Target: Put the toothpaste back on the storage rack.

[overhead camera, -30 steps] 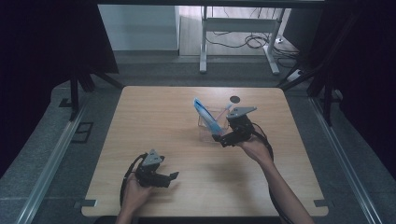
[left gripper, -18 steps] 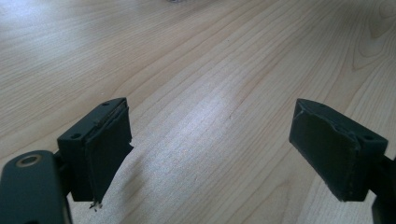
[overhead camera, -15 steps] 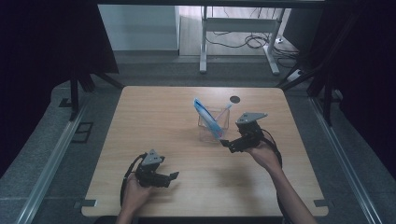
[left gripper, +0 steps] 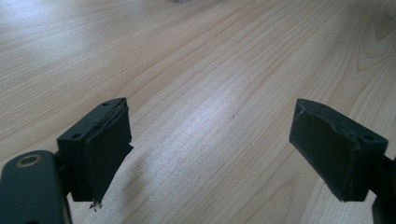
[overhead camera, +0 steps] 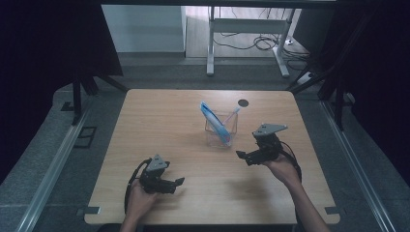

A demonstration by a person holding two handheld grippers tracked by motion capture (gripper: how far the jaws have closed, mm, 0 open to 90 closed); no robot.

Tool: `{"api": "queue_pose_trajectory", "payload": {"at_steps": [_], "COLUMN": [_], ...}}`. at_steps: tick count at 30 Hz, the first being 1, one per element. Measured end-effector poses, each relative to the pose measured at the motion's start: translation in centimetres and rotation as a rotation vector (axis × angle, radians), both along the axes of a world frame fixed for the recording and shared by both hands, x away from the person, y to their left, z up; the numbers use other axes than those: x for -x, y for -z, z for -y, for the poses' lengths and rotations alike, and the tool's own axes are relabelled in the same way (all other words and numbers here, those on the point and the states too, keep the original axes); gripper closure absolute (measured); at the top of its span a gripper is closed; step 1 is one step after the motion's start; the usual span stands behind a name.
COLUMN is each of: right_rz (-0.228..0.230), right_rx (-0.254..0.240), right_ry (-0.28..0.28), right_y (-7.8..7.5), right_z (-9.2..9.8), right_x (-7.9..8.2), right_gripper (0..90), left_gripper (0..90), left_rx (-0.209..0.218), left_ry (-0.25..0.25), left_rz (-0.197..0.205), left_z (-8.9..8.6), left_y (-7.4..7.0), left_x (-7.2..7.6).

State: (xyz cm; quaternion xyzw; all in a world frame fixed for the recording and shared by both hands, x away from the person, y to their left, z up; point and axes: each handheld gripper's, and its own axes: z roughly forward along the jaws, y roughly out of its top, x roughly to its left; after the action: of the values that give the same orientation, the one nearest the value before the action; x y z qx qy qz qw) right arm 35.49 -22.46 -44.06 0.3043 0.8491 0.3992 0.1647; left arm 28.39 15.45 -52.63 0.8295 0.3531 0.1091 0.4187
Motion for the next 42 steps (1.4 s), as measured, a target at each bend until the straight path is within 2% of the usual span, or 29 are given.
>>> {"api": "queue_pose_trajectory", "payload": {"at_steps": [13,33,42], "right_rz": [-0.007,-0.015,-0.023], "right_rx": [0.003,0.007,0.014], "right_ry": [0.022,0.118,0.15], "right_y": [0.5,1.4,2.3], "right_z": [2.1,6.1,7.4], "right_x": [2.1,4.9,6.3], "right_gripper": [2.8,0.0,0.0], "left_gripper": [13.0,13.0,13.0], "left_rx": [-0.008,-0.008,-0.011], "left_ry": [0.005,-0.001,0.002], "left_rz": [0.0,-0.007,-0.007], "left_z": [0.1,0.1,0.2], "left_y": [0.0,0.0,0.0], "left_x": [0.0,0.1,0.2]}}
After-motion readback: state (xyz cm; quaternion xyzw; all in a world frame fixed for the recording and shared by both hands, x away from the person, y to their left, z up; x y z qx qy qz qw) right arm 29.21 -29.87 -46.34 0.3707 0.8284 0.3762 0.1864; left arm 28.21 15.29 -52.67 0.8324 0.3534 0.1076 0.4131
